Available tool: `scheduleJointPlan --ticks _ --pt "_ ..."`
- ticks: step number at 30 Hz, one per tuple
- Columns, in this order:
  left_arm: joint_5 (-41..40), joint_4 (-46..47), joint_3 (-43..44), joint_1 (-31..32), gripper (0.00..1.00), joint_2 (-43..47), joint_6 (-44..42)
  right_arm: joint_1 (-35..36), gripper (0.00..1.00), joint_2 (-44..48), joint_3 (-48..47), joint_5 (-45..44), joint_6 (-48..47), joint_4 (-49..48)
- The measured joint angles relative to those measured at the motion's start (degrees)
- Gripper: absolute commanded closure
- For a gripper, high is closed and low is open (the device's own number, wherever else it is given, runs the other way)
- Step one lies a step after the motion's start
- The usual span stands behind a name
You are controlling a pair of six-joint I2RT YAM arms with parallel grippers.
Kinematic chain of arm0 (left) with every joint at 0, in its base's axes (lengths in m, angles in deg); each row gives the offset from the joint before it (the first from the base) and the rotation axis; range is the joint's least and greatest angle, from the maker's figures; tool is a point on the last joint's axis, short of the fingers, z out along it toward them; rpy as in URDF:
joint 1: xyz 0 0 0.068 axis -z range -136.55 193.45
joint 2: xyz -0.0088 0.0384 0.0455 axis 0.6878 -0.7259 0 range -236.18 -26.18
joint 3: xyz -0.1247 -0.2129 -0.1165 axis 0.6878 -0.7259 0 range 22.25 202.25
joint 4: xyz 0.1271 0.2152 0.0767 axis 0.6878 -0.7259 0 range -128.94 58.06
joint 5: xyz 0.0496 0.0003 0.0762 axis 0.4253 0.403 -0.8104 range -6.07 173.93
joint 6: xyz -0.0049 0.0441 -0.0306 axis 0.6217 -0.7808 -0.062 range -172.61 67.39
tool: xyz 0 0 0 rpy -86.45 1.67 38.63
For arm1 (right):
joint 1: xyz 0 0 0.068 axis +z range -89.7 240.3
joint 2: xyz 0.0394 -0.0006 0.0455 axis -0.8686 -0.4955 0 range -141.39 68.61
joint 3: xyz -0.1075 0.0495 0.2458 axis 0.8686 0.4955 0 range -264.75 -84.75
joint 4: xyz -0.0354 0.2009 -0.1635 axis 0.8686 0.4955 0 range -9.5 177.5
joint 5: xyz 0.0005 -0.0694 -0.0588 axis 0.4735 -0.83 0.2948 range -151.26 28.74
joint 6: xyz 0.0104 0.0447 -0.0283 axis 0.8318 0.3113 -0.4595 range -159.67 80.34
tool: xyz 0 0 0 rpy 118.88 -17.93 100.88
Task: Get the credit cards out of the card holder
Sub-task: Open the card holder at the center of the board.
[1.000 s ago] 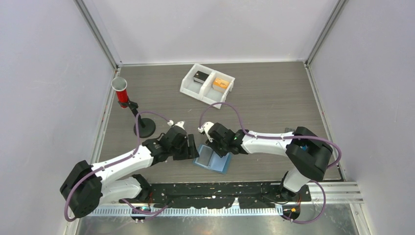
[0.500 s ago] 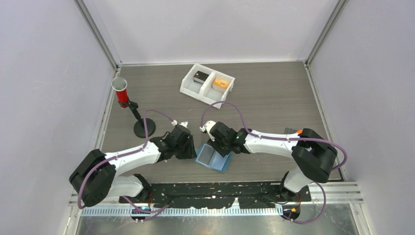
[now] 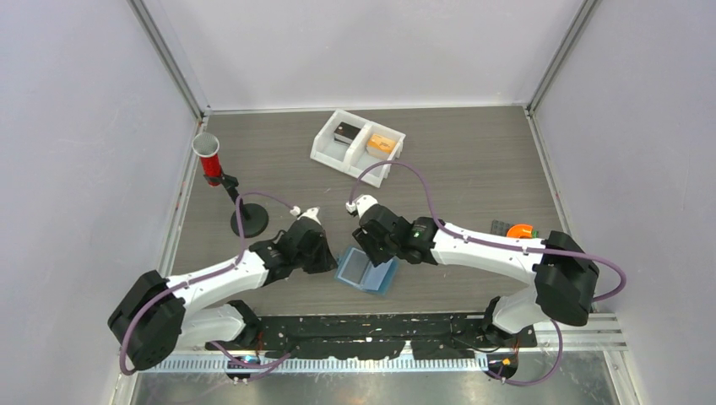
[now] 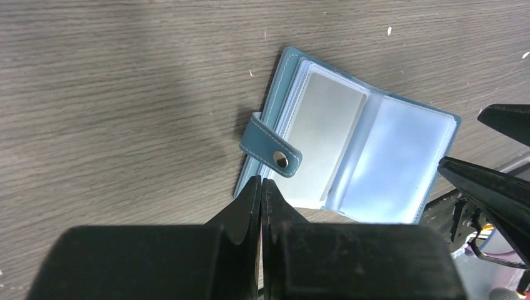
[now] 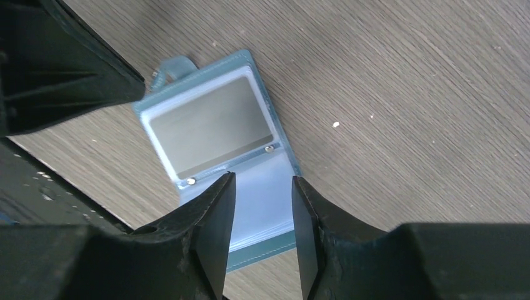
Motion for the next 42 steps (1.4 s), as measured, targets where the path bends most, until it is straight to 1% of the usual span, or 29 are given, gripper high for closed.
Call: scheduleJointPlan --ticks 3,4,6,10,12,19,24,27,37,38,42 --pt "0.0 0.13 -1.33 0.04 1.0 2.4 1.09 1.11 0.62 0.26 -1.53 -0.83 3.5 0.5" --pt "0.0 0.11 -1.79 0.04 0.98 3.23 1.33 1.4 0.64 0.26 -1.86 -1.07 4.81 0.44" --pt "-0.04 0.02 -2.38 0.04 0.88 4.5 1.86 1.73 0.66 0.37 -1.95 -1.36 8.09 0.13" --pt "-0.79 -0.68 -2.54 0.04 0.61 6.56 1.86 1.84 0.67 0.72 -0.35 -1.73 14.86 -1.6" --pt "-1.09 -0.96 -2.51 0.04 0.53 7.32 1.55 1.84 0.67 1.33 1.77 -1.79 17.9 -2.6" --pt "-0.9 -0.85 -2.01 0.04 0.42 6.91 -0.57 1.79 0.67 1.75 9.77 0.02 23.32 -5.57" --pt "-0.66 -0.76 -0.07 0.04 0.39 3.39 -2.4 1.16 0.68 1.88 16.04 2.1 23.63 -9.7" --pt "-0.59 -0.74 1.66 0.04 0.39 0.79 -3.48 0.52 0.68 3.43 17.94 2.91 22.75 -12.13" --pt "-0.55 -0.52 6.05 0.04 0.4 -6.47 -5.88 -3.02 0.68 3.78 19.76 5.27 18.25 -16.41" --pt "-0.59 -0.5 6.43 0.04 0.4 -7.04 -6.08 -3.43 0.68 3.78 19.76 5.42 17.73 -16.52" --pt "-0.96 -0.44 6.78 0.02 0.52 -8.72 -7.13 -4.98 0.68 3.74 19.8 5.92 15.93 -16.81"
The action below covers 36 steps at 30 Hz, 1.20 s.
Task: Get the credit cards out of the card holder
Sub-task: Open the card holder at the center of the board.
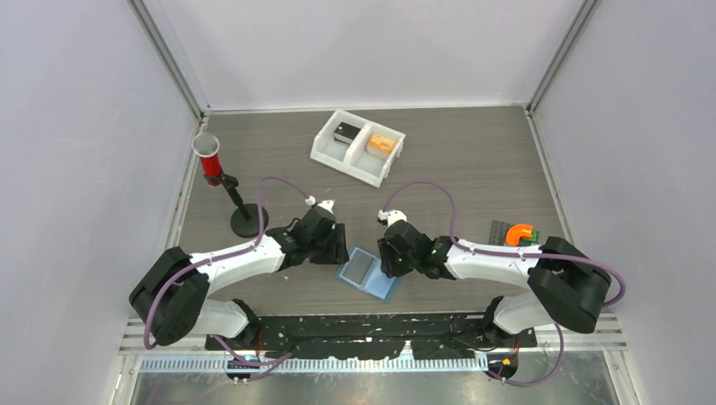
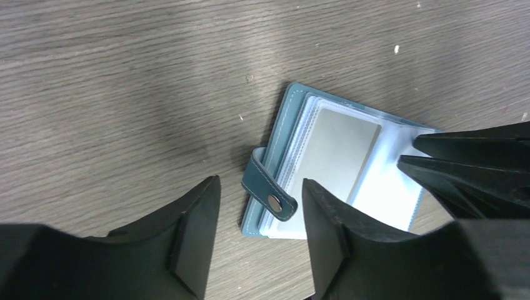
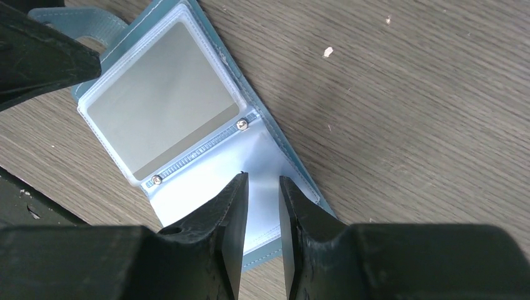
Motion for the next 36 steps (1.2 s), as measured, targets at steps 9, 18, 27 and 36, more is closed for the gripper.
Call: scheduleJointPlan --ticks 9,18,27,36 --pt "0.28 -0.61 0.94 -0.11 1.0 -3.08 -1.62 -0.55 0.67 -0.17 -0.15 0.61 -1.49 -0.09" --pt "0.55 1.22 -7.82 -0.11 1.0 9.09 5.25 -0.83 0.61 -2.38 -5.66 -0.07 -3.23 5.42" --pt "-1.09 3.52 -17.11 -0.11 1.0 19.71 14.49 -0.59 0.5 1.57 -10.93 -3.78 -0.59 11.23" --pt "-2.16 6.93 -19.15 -0.09 1.0 21.59 18.01 7.34 0.45 4.57 -14.32 -8.96 6.54 12.83"
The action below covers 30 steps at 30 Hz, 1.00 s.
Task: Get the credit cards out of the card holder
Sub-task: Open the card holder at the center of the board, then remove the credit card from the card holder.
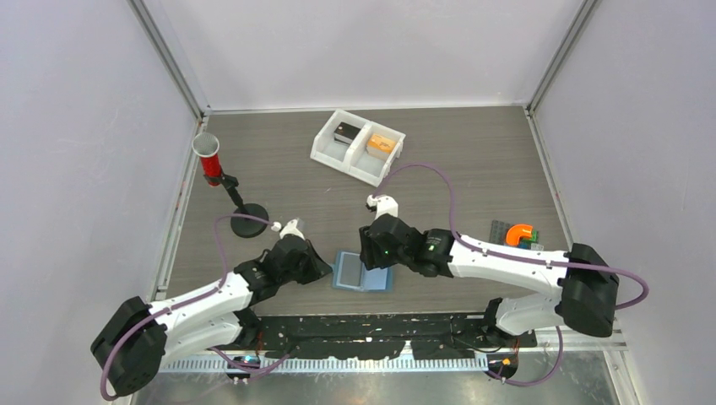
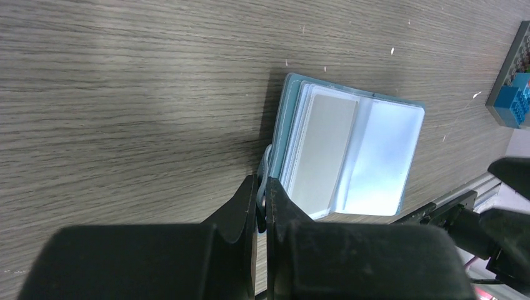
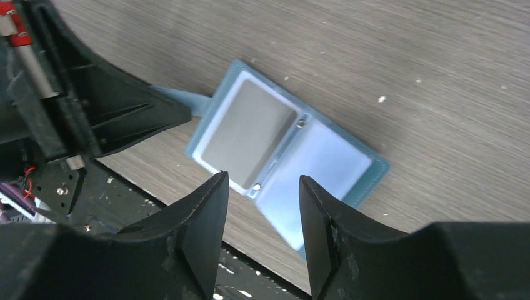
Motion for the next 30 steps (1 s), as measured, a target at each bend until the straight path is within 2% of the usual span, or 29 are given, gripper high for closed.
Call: scheduleJointPlan --ticks 7,10,18,24,30 --pt "0.04 1.68 -1.38 0.02 1.0 0.2 1.51 4.96 0.31 -6.36 -1.81 -2.43 5.97 -0.92" --pt "0.04 2.03 -1.75 0.13 1.0 1.14 2.19 5.88 0.24 -10.03 -1.84 -2.62 8.46 -1.33" --pt "0.04 2.86 -2.45 0.79 1.0 3.3 3.87 6.93 0.14 -16.72 -3.48 -3.72 11.17 -1.68" --pt "0.04 2.86 -3.21 1.31 1.0 5.31 5.09 6.93 0.12 -18.25 -4.57 -4.68 12.7 -2.12" --pt "0.0 2.86 -3.96 1.86 1.0 6.99 5.49 6.93 0.15 -19.43 -4.74 -5.18 14.03 -2.12"
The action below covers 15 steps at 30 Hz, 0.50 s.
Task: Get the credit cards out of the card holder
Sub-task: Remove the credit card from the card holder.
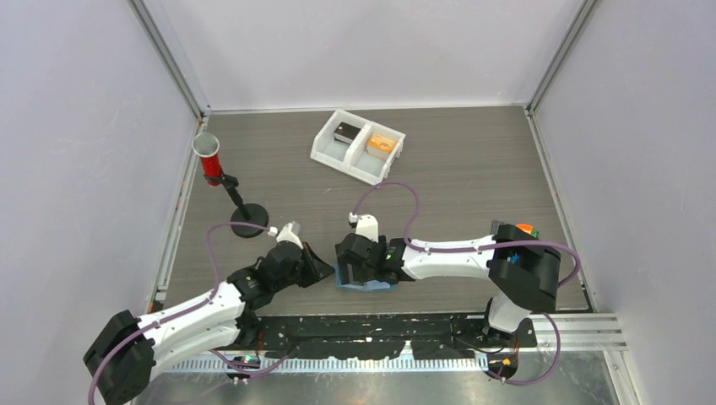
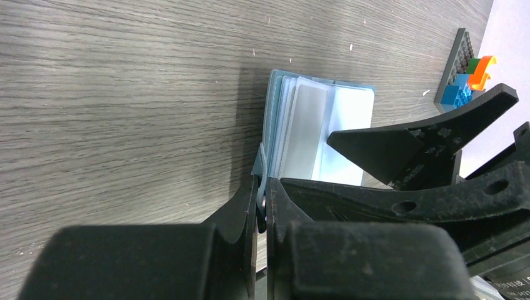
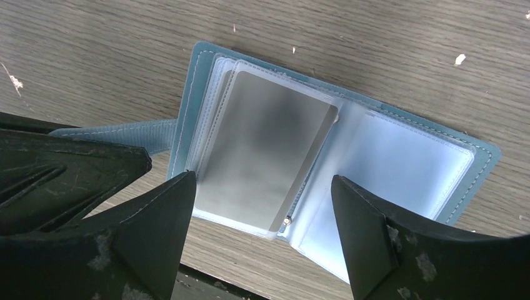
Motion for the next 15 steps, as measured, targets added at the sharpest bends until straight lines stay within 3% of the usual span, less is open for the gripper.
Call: scheduleJointPlan --ticks 15 --pt "-1.11 -0.94 -0.42 0.09 1.0 2.58 0.87 0.04 0.28 0.15 0.02 -1.44 0.81 -0.28"
